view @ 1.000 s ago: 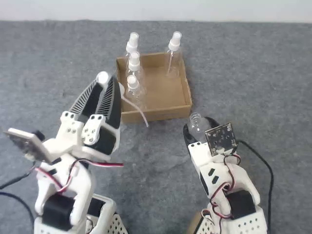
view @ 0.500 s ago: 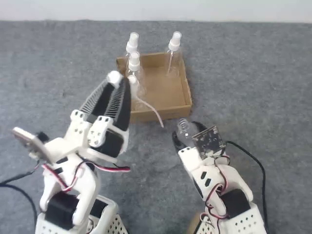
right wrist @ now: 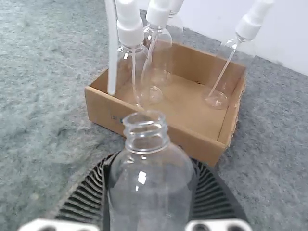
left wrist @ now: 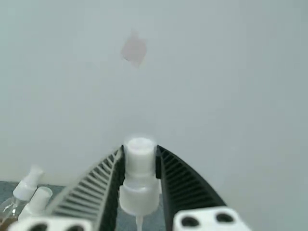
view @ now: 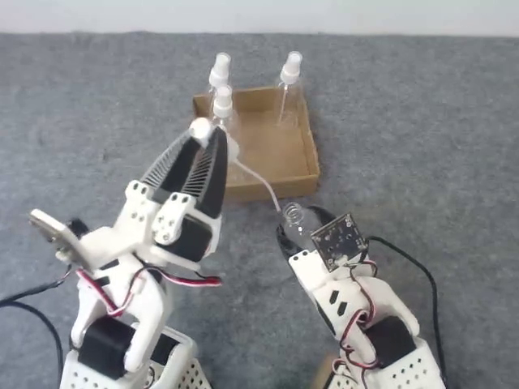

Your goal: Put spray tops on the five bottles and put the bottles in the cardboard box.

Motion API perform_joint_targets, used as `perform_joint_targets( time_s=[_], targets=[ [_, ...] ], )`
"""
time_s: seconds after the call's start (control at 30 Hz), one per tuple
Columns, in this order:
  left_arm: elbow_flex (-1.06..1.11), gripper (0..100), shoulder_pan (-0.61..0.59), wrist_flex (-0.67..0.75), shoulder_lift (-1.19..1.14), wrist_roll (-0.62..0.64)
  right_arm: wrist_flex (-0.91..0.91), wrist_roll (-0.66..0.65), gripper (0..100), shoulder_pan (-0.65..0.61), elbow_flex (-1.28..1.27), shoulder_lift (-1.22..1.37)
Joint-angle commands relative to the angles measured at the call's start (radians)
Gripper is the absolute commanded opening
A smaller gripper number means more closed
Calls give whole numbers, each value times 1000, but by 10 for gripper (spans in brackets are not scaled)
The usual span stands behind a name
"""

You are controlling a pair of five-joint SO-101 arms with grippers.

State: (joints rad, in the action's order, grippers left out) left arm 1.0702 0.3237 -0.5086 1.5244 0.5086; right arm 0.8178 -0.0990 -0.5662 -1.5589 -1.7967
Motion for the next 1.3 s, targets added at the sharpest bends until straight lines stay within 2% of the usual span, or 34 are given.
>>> perform_joint_targets(
  time_s=[0.0, 0.27, 0.43, 0.53, 0.73, 0.9, 1.27],
  targets=[
    [4, 12, -5, 41, 8, 8, -28, -17, 48, -10, -3, -19],
    [76, 12, -3, 117, 8, 8, -24, -37, 48, -50, -2, -19],
    [82, 12, -2, 110, 8, 8, -28, -80, 48, -47, -3, -19],
    [82, 12, 2, 80, 15, 8, -28, -80, 48, -47, -5, -19],
    [84, 12, 95, -3, 8, 3, -30, -78, 48, -45, -5, -19],
    [93, 12, 109, -72, 9, 6, -30, -78, 48, -45, -5, -19],
    [232, 12, 112, -74, 8, 2, -28, -77, 47, -44, -6, -19]
  ],
)
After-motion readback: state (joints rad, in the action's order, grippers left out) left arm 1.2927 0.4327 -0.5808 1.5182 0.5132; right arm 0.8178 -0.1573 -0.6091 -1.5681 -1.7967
